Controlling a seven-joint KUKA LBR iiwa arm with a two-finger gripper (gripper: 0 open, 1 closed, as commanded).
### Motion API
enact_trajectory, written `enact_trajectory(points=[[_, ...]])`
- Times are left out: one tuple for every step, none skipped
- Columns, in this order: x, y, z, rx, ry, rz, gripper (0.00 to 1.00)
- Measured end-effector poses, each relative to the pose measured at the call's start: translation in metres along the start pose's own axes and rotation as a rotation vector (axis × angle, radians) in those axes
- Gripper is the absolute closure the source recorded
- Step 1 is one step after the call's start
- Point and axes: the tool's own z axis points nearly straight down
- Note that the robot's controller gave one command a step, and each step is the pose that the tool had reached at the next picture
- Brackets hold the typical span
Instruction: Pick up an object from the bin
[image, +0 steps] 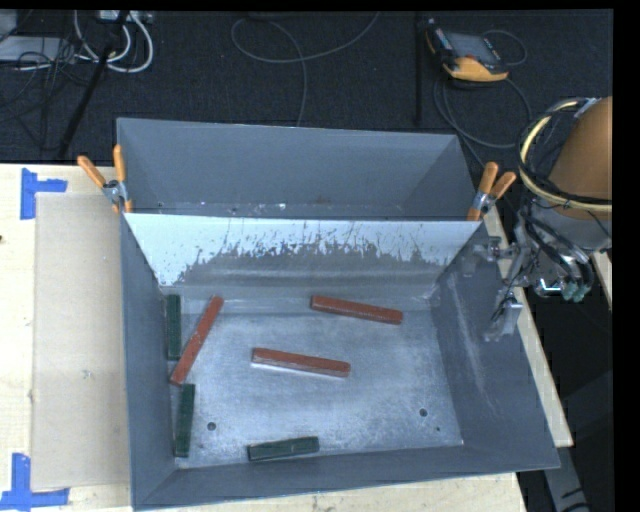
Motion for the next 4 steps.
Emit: enact_trajectory(points=[[-0.002,0.05,0.112,-0.003,0.0,0.151,0.0],[-0.025,0.092,0.154,-0.001,-0.005,0.001,0.0],[-0.026,0.091,0.153,0.001,-0.008,-0.001,1.0],[-0.026,0.091,0.153,0.001,-0.007,-0.002,0.0]])
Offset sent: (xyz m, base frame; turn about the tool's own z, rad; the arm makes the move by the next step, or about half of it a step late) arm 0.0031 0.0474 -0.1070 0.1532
